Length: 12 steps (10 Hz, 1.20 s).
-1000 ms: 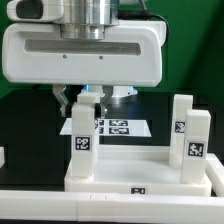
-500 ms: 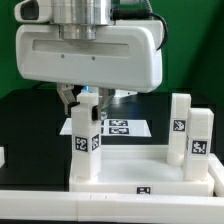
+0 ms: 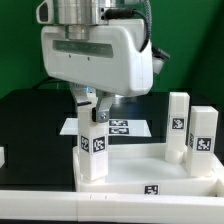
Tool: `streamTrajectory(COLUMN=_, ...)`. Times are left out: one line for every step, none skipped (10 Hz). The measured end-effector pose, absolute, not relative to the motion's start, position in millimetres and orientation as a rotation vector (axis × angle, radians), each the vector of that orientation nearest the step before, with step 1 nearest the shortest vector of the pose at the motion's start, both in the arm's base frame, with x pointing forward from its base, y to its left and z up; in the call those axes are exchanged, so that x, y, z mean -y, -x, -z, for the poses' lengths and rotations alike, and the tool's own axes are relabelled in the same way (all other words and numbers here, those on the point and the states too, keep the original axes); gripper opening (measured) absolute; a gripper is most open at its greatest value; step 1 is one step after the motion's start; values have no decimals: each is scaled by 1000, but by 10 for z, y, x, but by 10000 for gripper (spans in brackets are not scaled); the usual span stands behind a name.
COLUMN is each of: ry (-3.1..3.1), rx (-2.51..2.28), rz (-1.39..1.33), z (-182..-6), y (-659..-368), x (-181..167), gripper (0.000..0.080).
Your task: Assemble desk
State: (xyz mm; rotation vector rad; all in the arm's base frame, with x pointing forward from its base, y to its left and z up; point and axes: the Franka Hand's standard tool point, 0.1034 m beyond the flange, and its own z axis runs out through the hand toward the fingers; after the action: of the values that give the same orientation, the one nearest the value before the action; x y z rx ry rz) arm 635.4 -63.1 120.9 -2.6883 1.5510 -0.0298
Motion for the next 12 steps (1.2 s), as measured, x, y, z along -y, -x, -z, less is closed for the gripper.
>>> streamTrajectory(ry=2638, rx=-1634, rz=27, z=-1203, y=-6353, x=621, gripper=290)
streamTrajectory(ry=2562, rx=-1750, rz=23, z=-1200, y=-6353, x=615, gripper=290)
streamTrajectory(ry=2485, rx=-1855, rz=20, z=-1198, y=-6355, x=613, gripper=290)
streamTrajectory(ry=2426, rx=-1932, rz=18, z=-1196, y=-6355, x=605, gripper=290)
streamTrajectory(ry=2351, rx=-2019, rz=17, z=-1194, y=-6358, x=599, gripper=290)
streamTrajectory(ry=2305, rx=-2071, rz=16, z=-1193, y=-6360, x=596, gripper=290)
streamTrajectory(ry=2309, rx=-2066, rz=16, z=-1193, y=-6359, x=595, gripper=291)
streamTrajectory(ry=2349, rx=-2021, rz=16, z=-1188, y=-6358, x=596, gripper=291)
streamTrajectory(ry=2401, rx=-1961, rz=17, z=-1182, y=-6355, x=597, gripper=478)
streamTrajectory(ry=2440, rx=-1917, rz=16, z=-1172, y=-6350, x=598, gripper=478)
streamTrajectory(ry=2523, rx=-1812, rz=16, z=-1155, y=-6344, x=603, gripper=616)
streamTrajectory(ry=2595, rx=-1711, rz=16, z=-1141, y=-6338, x=611, gripper=639)
